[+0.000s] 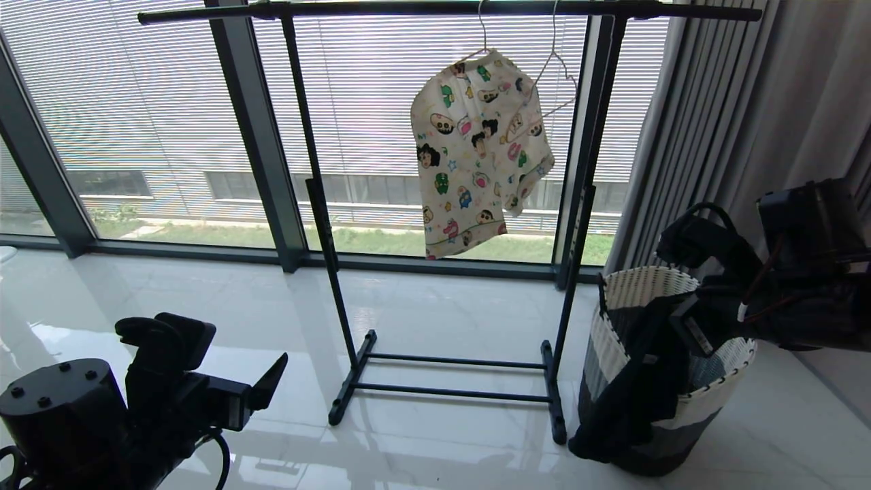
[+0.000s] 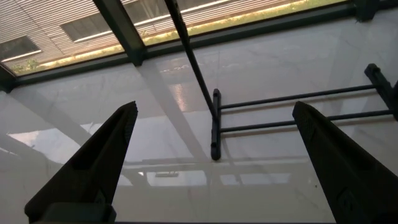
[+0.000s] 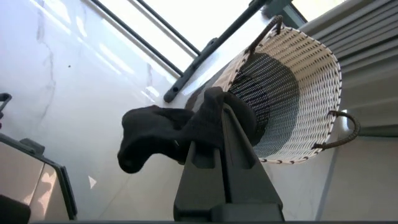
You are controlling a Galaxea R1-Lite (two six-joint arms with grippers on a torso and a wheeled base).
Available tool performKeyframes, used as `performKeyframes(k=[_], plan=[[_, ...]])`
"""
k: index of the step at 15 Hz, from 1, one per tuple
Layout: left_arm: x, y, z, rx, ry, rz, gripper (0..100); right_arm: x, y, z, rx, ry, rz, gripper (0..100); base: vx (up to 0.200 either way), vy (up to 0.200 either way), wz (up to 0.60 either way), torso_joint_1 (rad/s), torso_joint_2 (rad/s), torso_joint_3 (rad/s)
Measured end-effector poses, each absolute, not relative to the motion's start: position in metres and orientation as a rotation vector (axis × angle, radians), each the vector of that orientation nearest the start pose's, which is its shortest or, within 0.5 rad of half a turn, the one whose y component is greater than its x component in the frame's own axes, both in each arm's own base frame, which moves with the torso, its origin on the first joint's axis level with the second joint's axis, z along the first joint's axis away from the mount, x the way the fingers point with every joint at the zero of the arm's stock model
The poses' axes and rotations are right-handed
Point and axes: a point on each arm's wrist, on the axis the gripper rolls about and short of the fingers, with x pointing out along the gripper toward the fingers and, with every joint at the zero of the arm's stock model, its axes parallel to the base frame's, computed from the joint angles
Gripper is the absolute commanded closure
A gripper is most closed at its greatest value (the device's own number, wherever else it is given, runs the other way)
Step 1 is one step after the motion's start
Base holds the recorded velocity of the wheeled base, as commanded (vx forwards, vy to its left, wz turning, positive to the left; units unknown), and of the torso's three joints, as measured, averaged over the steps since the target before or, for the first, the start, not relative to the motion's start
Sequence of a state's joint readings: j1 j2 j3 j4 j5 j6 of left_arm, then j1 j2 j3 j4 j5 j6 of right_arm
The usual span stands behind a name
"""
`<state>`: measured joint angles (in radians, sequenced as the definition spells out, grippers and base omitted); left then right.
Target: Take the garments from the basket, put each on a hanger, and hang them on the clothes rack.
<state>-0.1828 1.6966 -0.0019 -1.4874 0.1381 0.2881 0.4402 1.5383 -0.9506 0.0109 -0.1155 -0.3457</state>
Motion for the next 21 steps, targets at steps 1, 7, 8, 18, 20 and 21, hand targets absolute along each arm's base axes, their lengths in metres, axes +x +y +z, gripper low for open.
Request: performKeyframes(k=[1,7,8,18,20,21], plan=[[0.188,-0.033,0.094,0.315,0.19,-0.129,0,0.238,0.112,0.212,-0.491,0.507,0.42,100,0.0,0.0,0.0,0.0,0.0,0.0],[0.223,-0.092,0.139,0.142,-0.003,-0.348,0,0.246,0.147,0.243,-0.422,0.385,0.533,100,0.0,0.0,0.0,0.0,0.0,0.0],[0.226,-0.11,0.148,0.124,-0.002,-0.401,0,0.248,0.152,0.248,-0.417,0.364,0.546,100,0.0,0.0,0.0,0.0,0.0,0.0],[0.193,-0.216,0.17,-0.043,0.33,-0.813,0,0.24,0.189,0.265,-0.343,0.315,0.738,100,0.0,0.0,0.0,0.0,0.0,0.0],[0.2,-0.227,0.158,-0.033,0.359,-0.836,0,0.232,0.196,0.268,-0.344,0.308,0.774,100,0.0,0.0,0.0,0.0,0.0,0.0],[0.206,-0.233,0.151,-0.031,0.365,-0.835,0,0.227,0.2,0.268,-0.351,0.317,0.796,100,0.0,0.0,0.0,0.0,0.0,0.0]])
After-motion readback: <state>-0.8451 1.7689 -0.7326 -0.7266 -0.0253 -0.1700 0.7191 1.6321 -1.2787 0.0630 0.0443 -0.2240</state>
